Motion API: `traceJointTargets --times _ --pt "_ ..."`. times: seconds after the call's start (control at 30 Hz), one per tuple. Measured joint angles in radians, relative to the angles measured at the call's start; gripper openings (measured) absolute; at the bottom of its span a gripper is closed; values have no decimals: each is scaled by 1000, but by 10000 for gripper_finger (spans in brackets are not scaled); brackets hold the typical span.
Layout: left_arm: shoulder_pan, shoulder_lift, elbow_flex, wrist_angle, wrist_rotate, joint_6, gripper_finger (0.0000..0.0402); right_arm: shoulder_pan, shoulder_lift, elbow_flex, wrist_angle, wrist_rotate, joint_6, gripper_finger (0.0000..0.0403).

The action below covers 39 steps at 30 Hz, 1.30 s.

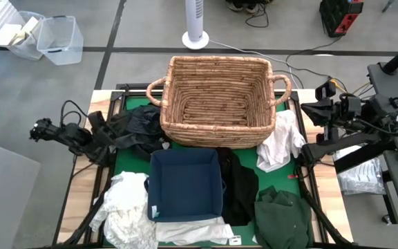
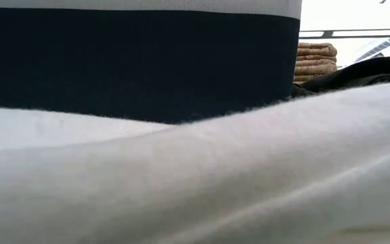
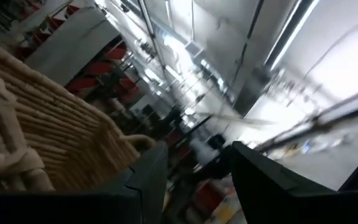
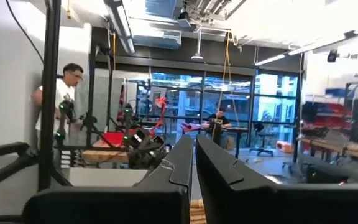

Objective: Sort clothes
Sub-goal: Put the black shorts into the brown laundry basket

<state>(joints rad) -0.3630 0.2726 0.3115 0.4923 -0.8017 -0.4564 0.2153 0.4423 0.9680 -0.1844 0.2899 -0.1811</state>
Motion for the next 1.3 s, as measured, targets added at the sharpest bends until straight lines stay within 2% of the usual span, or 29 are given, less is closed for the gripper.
traceJointTargets --times 0.07,0.13,0.3,0.4,0.53,0.6,0.77,1.03,1.3 --pt "0 39 90 -161 0 17 153 0 0 2 0 -1 38 13" --pt "0 75 200 -404 0 -2 153 0 0 2 3 -1 74 13" --pt "0 200 495 -1141 16 -227 153 0 0 2 2 -1 147 13" --pt "0 292 632 -1511 110 -324 153 0 -1 2 3 -1 158 13" --pt "0 402 723 -1804 198 -322 153 0 -2 2 8 -1 139 13" --pt "0 437 724 -1855 201 -293 153 0 -2 3 14 -1 138 13" --pt "0 476 668 -1860 195 -281 153 0 -2 3 45 -1 190 13" --pt "0 484 534 -1658 196 -272 153 0 -3 3 62 -1 163 13" --pt "78 488 505 -1606 293 -148 153 0 -1 3 63 -1 219 13"
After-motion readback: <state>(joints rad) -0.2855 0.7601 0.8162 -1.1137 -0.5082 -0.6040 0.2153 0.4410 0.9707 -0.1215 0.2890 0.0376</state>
